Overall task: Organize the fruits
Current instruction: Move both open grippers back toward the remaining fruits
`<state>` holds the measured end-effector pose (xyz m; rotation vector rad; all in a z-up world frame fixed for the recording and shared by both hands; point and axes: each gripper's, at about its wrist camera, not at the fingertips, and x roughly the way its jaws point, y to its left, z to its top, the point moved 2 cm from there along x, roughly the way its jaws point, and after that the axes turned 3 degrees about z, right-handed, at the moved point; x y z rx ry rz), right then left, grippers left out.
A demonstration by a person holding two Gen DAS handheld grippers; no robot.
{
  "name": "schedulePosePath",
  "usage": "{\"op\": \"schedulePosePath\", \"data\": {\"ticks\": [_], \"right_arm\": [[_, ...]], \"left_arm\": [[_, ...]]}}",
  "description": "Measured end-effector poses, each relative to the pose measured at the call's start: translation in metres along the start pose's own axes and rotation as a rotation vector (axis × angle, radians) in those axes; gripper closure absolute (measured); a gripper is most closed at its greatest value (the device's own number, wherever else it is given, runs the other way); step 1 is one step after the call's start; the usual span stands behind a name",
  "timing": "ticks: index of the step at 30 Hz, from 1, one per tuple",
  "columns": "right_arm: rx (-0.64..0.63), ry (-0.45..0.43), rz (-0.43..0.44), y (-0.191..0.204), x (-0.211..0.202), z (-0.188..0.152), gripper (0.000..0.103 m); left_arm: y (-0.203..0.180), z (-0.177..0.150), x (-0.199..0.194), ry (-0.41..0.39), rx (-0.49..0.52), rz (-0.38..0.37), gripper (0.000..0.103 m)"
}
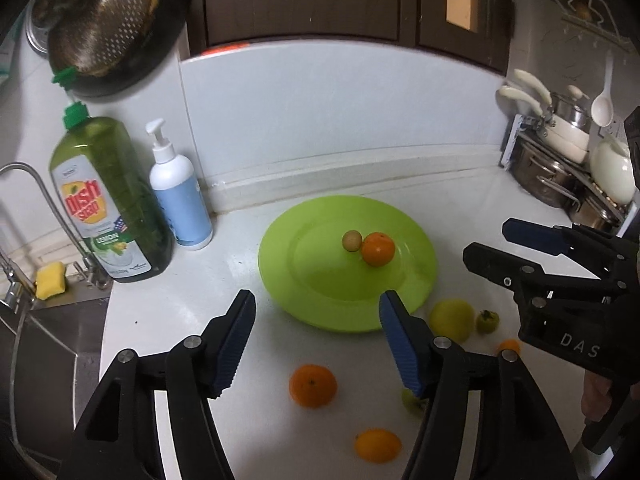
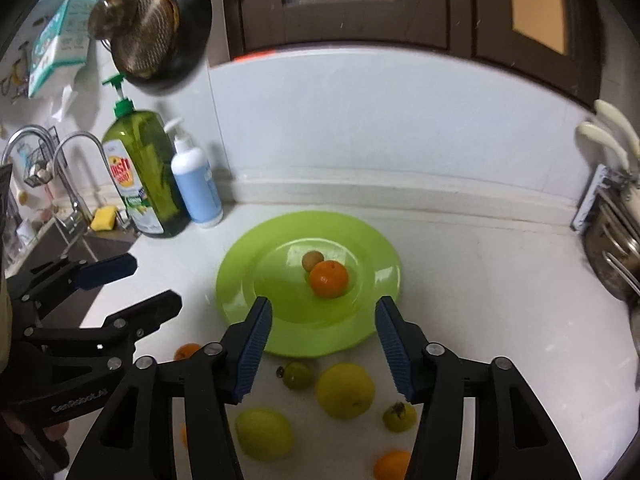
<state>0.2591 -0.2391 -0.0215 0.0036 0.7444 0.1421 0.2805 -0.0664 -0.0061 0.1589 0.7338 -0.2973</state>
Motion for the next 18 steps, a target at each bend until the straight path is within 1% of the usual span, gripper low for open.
{"op": "schedulePosePath", "data": {"ticks": [3,6,12,18], "right_arm": [[0.004,-0.033,-0.019,0.001,-0.019,-0.004,0.045],[0.009,-0.052,-0.046,0.005,-0.03,-0.01,0.043],[0.04,-0.046,-0.083,0.008,-0.047,-0.032,0.043],[0.067,-0.035,-0.11,0.01,-0.054,-0.055,0.043]], "left_arm": [[0.0,-0.005,-0.014,-0.018,0.0,0.014,0.034],[-0.002,-0.012,-0.025,-0.03,0.006,0.022,0.033],[-0.004,-0.031,-0.038,-0.034,0.011,0.014,0.033],[-0.009,-0.049,-0.048,-0.062,0.044,0.016,0.033]]}}
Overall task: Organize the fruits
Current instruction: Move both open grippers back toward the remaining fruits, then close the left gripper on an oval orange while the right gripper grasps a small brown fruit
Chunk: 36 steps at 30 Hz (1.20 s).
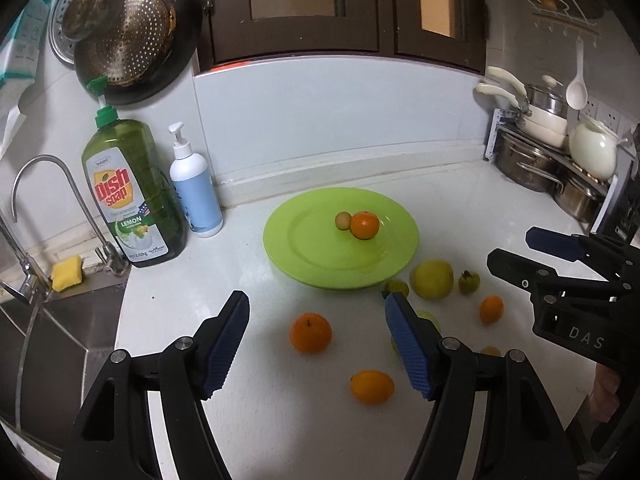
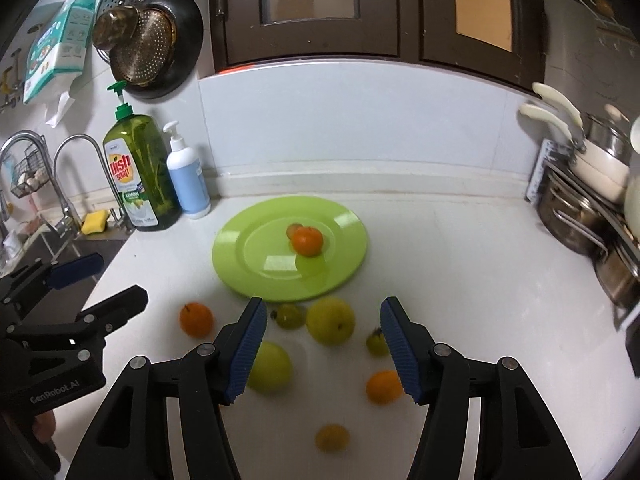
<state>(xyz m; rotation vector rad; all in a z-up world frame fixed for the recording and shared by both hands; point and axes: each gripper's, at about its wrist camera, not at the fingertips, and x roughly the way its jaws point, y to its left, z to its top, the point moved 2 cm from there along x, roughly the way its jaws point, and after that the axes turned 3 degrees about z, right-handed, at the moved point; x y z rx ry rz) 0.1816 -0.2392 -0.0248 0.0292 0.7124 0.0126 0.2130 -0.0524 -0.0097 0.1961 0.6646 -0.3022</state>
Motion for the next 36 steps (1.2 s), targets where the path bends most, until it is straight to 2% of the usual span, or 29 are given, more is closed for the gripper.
{"op": "schedulePosePath", "data": {"ticks": [9,22,27,36], "right_arm": [[0.034,0.046,-0.029,0.0,-0.003,-0.034,0.043],[0.079,0.175,-0.039,-0.01,0.017,-0.081,0.043],[0.102,0.212,-0.024,-0.015,0.026,-0.089,0.044],[0.102,0.241,-0.007,-0.015,0.033,-0.095,0.056]], "left_arm": [[-0.008,-0.026,-0.002,0.008,0.03,-0.017,0.033],[-0.03,-0.064,0.03,0.128,0.075,-0.084,0.035],[-0.035,-0.073,0.044,0.166,0.084,-0.107,0.04],[-0.042,-0.079,0.062,0.209,0.069,-0.133,0.052]]}}
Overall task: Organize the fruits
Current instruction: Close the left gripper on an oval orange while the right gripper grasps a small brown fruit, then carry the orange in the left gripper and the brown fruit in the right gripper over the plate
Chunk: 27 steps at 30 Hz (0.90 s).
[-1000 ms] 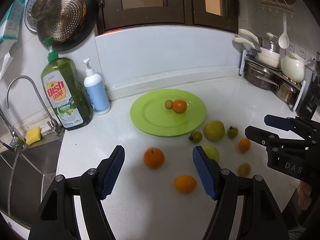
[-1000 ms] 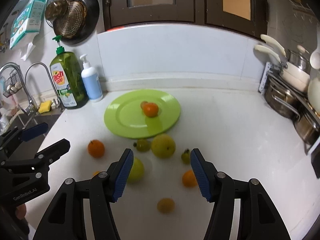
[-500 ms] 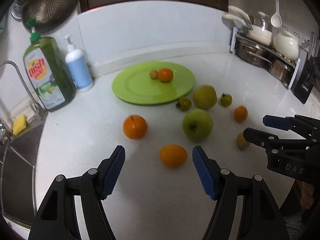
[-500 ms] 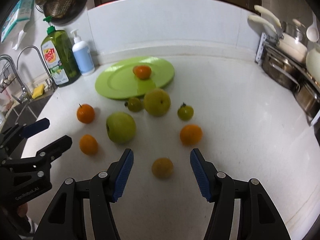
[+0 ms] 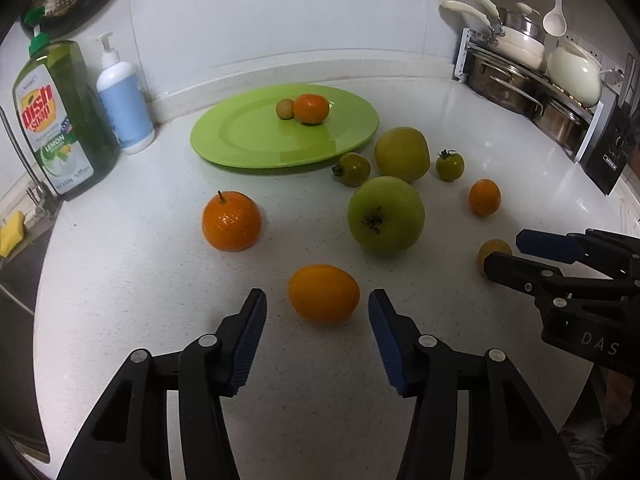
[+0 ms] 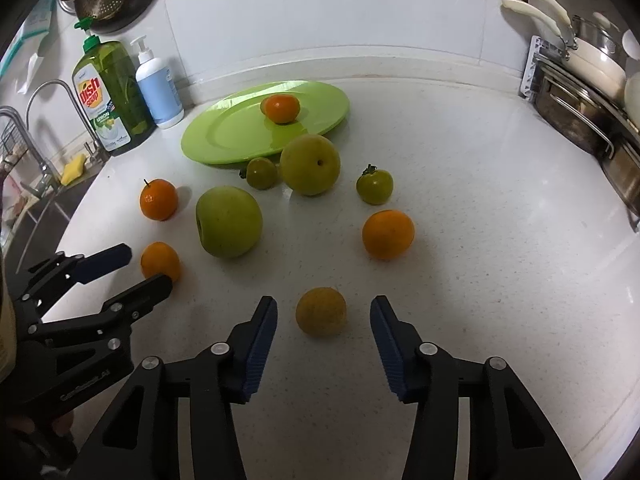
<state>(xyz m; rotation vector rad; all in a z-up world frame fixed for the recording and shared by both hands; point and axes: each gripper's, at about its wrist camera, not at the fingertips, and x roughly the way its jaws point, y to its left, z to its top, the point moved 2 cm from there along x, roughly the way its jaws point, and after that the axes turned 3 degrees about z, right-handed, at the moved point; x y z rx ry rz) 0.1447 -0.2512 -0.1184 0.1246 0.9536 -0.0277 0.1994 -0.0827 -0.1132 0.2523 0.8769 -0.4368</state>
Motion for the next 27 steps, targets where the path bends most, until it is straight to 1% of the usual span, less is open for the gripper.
{"op": "schedulePosePath", "data": {"ticks": [3,6,9,11,13,17,27], "right_arm": [[0.0,0.009,0.01,0.0,0.003,0.0,0.061],[-0.004,0.014,0.014,0.001,0.005,0.001,0.064],[-0.008,0.024,0.016,0.003,0.008,0.001,0.068],[-0.006,0.031,0.017,0.003,0.011,0.0,0.07],[-0.006,0.035,0.015,0.003,0.012,0.0,0.073],[-0.013,0.036,0.011,0.004,0.012,0.0,0.073],[-0.026,0.012,0.025,0.006,0.004,0.001,0.073]], "left_arm": [[-0.001,0.001,0.004,0.003,0.0,-0.001,0.054],[0.0,0.001,0.009,0.026,-0.016,-0.019,0.06],[0.001,0.002,0.011,0.032,-0.027,-0.02,0.061],[0.002,0.001,0.012,0.033,-0.027,-0.02,0.064],[0.002,0.001,0.013,0.034,-0.027,-0.019,0.065],[0.002,0.001,0.012,0.035,-0.026,-0.016,0.065],[-0.001,0.004,-0.004,-0.001,-0.013,-0.006,0.065]]}}
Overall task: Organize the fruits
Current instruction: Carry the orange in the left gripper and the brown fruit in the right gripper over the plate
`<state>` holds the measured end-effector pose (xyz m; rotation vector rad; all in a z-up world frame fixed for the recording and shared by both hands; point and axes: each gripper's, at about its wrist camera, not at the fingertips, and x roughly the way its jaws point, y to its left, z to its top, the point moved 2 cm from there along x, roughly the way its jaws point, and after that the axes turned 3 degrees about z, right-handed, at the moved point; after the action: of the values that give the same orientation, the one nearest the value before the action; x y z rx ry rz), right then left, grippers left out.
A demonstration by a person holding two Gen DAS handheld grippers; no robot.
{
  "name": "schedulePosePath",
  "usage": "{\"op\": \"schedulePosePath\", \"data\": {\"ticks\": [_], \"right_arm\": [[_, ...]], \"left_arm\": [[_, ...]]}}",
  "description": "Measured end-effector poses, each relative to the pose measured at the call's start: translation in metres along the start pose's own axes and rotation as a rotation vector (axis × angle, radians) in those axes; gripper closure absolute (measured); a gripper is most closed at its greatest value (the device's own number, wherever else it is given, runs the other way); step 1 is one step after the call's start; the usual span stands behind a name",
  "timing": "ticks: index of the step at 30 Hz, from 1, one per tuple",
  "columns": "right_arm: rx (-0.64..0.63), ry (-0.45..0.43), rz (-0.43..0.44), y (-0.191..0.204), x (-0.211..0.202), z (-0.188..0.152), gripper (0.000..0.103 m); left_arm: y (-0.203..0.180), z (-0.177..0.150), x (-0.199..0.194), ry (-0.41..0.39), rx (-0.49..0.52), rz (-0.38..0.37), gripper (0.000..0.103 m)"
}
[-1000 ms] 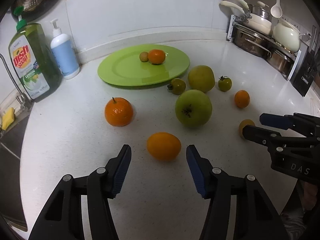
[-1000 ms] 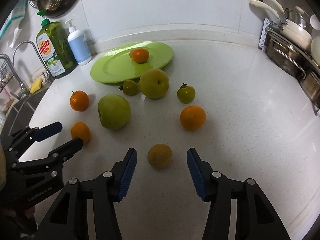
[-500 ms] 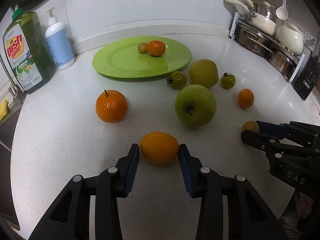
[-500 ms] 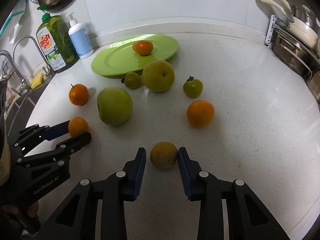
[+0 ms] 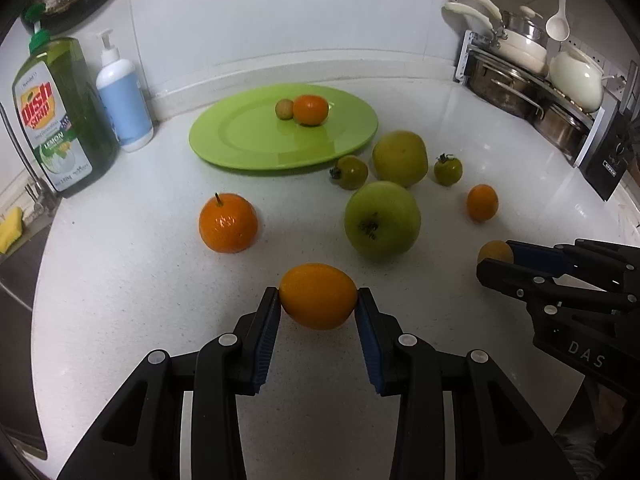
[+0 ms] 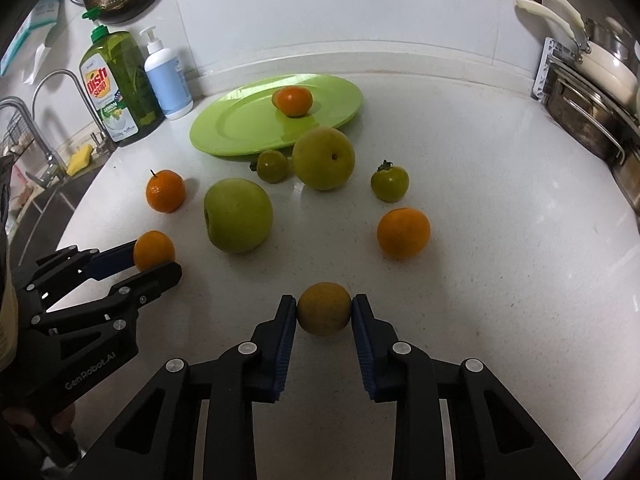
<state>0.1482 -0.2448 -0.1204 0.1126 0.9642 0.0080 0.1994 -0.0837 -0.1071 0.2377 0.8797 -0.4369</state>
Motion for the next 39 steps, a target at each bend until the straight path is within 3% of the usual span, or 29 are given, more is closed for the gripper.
{"op": "schedulePosePath", "data": {"ticks": [13,24,30,39], "right_arm": [[-0.062,-0.099,0.058,0.015,-0.028,0.03,0.073],[-0.139,-0.189,0.091,0.027,-0.033,0.084,0.073],[-0.161,-0.215,0.096,0.03,-0.027,0.113,0.073],[-0.167,-0.181,0.109,0.028,0.004,0.146,0.073]], "left_arm": [[0.003,0.026,-0.033,-0.088,0.001,0.038,0.065],[0.019,0.061,-0.044,-0.156,-0.011,0.081,0.065],[0.028,0.085,-0.04,-0.184,-0.007,0.101,0.065],[0.045,0.116,-0.004,-0.149,-0.005,0.097,0.065]]}}
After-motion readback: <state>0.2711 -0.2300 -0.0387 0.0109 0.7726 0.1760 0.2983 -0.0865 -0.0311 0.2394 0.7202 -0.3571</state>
